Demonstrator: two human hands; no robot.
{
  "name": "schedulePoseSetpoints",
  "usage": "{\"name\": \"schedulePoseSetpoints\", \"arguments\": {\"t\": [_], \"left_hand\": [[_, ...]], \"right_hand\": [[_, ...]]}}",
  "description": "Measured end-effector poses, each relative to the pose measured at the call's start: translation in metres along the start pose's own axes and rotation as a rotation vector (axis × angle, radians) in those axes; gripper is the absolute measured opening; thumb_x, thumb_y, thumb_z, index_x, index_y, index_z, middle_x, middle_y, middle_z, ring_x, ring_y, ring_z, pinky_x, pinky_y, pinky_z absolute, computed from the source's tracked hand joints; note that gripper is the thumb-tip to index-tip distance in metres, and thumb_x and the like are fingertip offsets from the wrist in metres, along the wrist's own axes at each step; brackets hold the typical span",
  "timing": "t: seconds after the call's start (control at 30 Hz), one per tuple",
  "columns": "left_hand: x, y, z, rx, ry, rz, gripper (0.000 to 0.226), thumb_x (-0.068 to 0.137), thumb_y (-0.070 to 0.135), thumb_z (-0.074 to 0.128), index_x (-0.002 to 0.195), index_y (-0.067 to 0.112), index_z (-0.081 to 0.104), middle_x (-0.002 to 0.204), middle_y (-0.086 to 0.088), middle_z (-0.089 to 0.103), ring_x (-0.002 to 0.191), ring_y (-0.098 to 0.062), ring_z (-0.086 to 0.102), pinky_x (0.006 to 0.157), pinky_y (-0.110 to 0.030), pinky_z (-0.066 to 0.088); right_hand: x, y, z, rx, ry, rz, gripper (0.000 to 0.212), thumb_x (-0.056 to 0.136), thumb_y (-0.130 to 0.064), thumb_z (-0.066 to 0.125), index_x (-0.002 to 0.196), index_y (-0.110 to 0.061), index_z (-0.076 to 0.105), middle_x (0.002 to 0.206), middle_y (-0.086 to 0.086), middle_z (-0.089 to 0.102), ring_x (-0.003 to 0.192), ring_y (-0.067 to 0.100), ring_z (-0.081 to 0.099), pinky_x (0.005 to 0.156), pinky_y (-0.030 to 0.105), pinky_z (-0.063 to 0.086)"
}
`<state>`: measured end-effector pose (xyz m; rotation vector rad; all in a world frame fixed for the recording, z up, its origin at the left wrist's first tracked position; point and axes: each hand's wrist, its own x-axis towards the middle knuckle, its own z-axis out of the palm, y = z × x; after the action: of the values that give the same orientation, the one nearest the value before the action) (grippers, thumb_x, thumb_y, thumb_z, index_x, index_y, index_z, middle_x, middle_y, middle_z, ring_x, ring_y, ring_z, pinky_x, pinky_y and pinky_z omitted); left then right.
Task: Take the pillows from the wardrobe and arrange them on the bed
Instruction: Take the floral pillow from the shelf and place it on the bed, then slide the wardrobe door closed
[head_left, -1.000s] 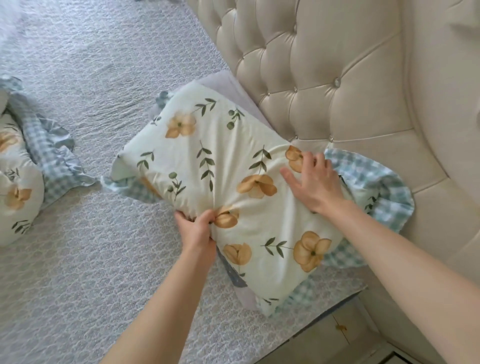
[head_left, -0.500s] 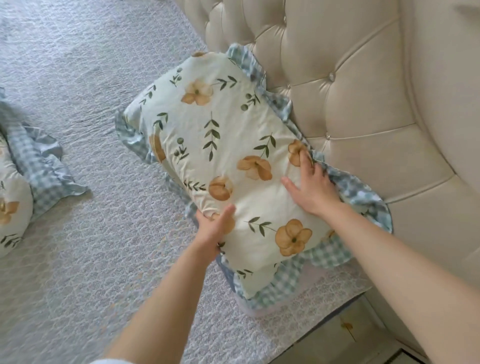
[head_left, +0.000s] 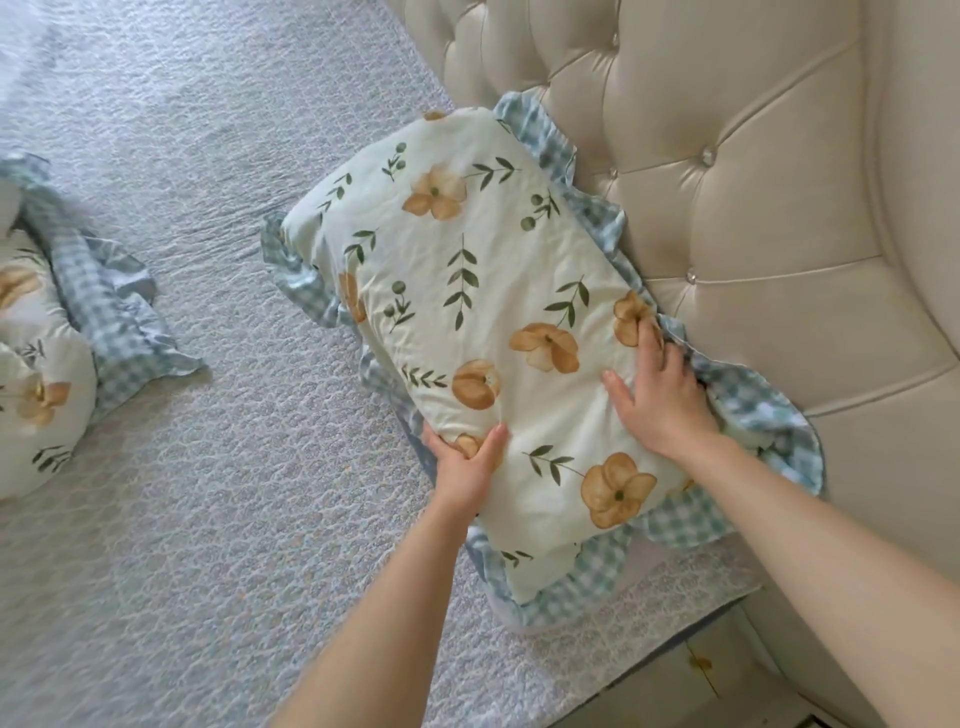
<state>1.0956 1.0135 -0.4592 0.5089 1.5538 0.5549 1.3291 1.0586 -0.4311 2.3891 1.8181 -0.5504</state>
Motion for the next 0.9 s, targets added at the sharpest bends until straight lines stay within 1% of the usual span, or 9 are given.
{"name": "schedulePoseSetpoints", "arguments": {"t": [0.13, 0.23, 0.33, 0.4, 0.57, 0.67, 0.73, 0.83, 0.9], "left_hand": [[-0.019, -0.005, -0.007, 0.027, -0.086, -0.004, 0.119, 0.082, 0.041, 0.076, 0.154, 0.028, -0.017, 0.161, -0.005, 0.020, 0.144, -0.028, 0.029, 0.118, -0.048, 0.026], [-0.036, -0.015, -0.020, 0.037, -0.141, 0.005, 0.104, 0.085, 0.033, 0.074, 0.156, 0.033, -0.002, 0.161, -0.003, 0.026, 0.142, -0.027, 0.035, 0.114, -0.054, 0.033], [-0.056, -0.020, -0.032, 0.024, -0.092, 0.012, 0.091, 0.091, 0.018, 0.066, 0.157, 0.033, 0.004, 0.156, -0.003, 0.034, 0.139, -0.024, 0.040, 0.110, -0.055, 0.038], [-0.071, -0.022, -0.038, 0.017, -0.028, 0.027, 0.083, 0.093, 0.012, 0.061, 0.157, 0.029, 0.010, 0.150, -0.006, 0.042, 0.133, -0.025, 0.046, 0.108, -0.053, 0.042], [-0.118, -0.033, -0.065, 0.029, 0.073, 0.078, 0.056, 0.095, 0.008, 0.055, 0.147, 0.021, 0.039, 0.127, -0.002, 0.062, 0.113, -0.021, 0.062, 0.098, -0.046, 0.052], [-0.147, -0.047, -0.083, 0.049, 0.150, 0.125, 0.035, 0.096, 0.009, 0.053, 0.130, 0.016, 0.057, 0.109, 0.003, 0.070, 0.096, -0.014, 0.069, 0.084, -0.032, 0.056], [-0.167, -0.059, -0.093, 0.070, 0.201, 0.156, 0.027, 0.096, 0.009, 0.052, 0.120, 0.017, 0.063, 0.102, 0.005, 0.072, 0.087, -0.008, 0.070, 0.073, -0.022, 0.053], [-0.198, -0.079, -0.108, 0.072, 0.291, 0.177, 0.021, 0.096, 0.011, 0.051, 0.104, 0.023, 0.067, 0.092, 0.008, 0.075, 0.078, -0.004, 0.071, 0.068, -0.021, 0.049], [-0.221, -0.094, -0.118, 0.045, 0.366, 0.177, 0.021, 0.095, 0.012, 0.051, 0.098, 0.025, 0.068, 0.086, 0.010, 0.076, 0.074, -0.004, 0.071, 0.069, -0.022, 0.050]], "right_hand": [[-0.003, -0.003, -0.006, 0.027, -0.023, 0.008, 0.081, 0.093, -0.059, 0.034, 0.151, -0.019, -0.005, 0.153, 0.027, 0.015, 0.138, 0.046, 0.022, 0.108, 0.056, 0.026], [-0.011, -0.015, -0.012, 0.020, -0.016, 0.038, 0.081, 0.095, -0.052, 0.037, 0.152, -0.012, -0.003, 0.158, 0.023, 0.008, 0.143, 0.042, 0.013, 0.113, 0.054, 0.021], [-0.032, -0.036, -0.014, -0.026, 0.000, -0.030, 0.075, 0.096, -0.038, 0.037, 0.152, -0.005, -0.002, 0.160, 0.020, -0.003, 0.147, 0.034, 0.000, 0.119, 0.048, 0.008], [-0.053, -0.049, -0.014, 0.001, -0.019, -0.120, 0.072, 0.097, -0.035, 0.035, 0.152, -0.006, 0.000, 0.161, 0.017, -0.002, 0.148, 0.030, -0.002, 0.120, 0.043, 0.004], [-0.113, -0.083, -0.017, 0.145, -0.111, -0.295, 0.067, 0.098, -0.040, 0.037, 0.151, -0.007, 0.013, 0.158, 0.013, 0.020, 0.146, 0.026, 0.014, 0.118, 0.039, 0.014], [-0.149, -0.100, -0.015, 0.201, -0.137, -0.416, 0.063, 0.098, -0.038, 0.039, 0.149, -0.008, 0.020, 0.154, 0.010, 0.030, 0.142, 0.023, 0.023, 0.114, 0.038, 0.022], [-0.172, -0.110, -0.014, 0.233, -0.161, -0.491, 0.058, 0.098, -0.035, 0.042, 0.147, -0.008, 0.026, 0.149, 0.009, 0.037, 0.139, 0.021, 0.029, 0.112, 0.037, 0.026], [-0.206, -0.125, -0.012, 0.281, -0.219, -0.593, 0.052, 0.097, -0.027, 0.046, 0.144, -0.007, 0.033, 0.141, 0.009, 0.045, 0.132, 0.021, 0.038, 0.110, 0.036, 0.033], [-0.229, -0.135, -0.010, 0.287, -0.249, -0.681, 0.050, 0.096, -0.023, 0.049, 0.142, -0.006, 0.036, 0.136, 0.010, 0.050, 0.126, 0.021, 0.043, 0.107, 0.034, 0.035]]}}
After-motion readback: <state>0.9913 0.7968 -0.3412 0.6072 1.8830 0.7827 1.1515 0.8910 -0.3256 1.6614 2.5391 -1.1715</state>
